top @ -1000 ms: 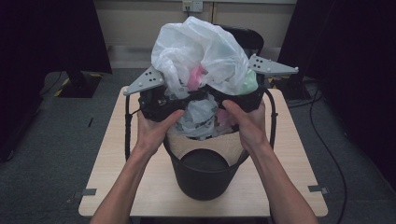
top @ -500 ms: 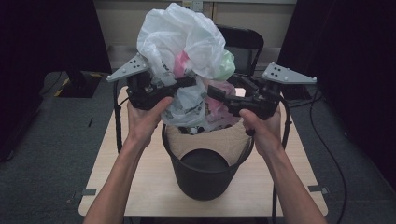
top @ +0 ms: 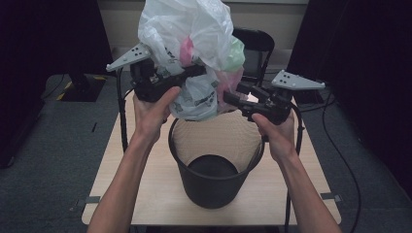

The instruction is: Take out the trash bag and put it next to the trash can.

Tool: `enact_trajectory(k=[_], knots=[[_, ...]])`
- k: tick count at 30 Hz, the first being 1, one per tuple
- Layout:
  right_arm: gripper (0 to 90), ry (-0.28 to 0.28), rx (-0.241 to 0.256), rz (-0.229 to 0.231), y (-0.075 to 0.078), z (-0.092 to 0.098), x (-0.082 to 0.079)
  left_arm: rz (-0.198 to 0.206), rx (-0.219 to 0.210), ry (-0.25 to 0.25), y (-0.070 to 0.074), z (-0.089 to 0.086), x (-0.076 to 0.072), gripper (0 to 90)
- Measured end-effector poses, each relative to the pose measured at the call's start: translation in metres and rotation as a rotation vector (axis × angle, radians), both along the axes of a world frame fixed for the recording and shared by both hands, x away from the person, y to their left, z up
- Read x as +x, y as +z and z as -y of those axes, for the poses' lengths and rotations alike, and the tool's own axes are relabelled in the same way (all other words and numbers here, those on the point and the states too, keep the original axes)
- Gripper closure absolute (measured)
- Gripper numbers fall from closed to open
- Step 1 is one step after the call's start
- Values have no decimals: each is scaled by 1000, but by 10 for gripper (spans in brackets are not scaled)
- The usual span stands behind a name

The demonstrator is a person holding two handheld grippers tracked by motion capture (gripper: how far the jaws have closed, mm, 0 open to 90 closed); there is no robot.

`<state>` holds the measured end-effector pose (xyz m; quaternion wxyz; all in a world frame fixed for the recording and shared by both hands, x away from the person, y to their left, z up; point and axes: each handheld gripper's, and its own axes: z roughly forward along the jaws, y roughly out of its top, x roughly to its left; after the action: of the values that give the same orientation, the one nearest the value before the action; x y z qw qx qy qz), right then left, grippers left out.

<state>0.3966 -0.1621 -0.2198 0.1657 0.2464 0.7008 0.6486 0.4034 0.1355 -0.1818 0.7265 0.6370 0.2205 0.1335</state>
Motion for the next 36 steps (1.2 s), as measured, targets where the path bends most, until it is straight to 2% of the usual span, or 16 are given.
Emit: enact_trajectory(k=[2,5,9,13,16,23,30,36], knots=[[567,9,-7,-8,0,-4,5,-13,-24,-12,-1,-1,2,821],[580,4,-28,-9,0,-9,10,-3,-14,1,-3,-3,6,816],[514,-11,-49,-19,-2,-13,16,3,12,49,-6,-10,14,821],[460,-22,-54,-16,-3,-10,16,8,5,93,-7,-19,21,824],[462,-25,-59,-15,-5,-7,13,4,1,124,-6,-26,26,825],[506,-22,-38,-5,-7,7,5,-15,-21,162,-11,-39,36,825],[582,-28,-29,8,-13,16,-3,-24,-8,203,-14,-48,41,826],[617,-45,-17,-2,-20,26,-5,-44,-3,243,-17,-58,46,826]])
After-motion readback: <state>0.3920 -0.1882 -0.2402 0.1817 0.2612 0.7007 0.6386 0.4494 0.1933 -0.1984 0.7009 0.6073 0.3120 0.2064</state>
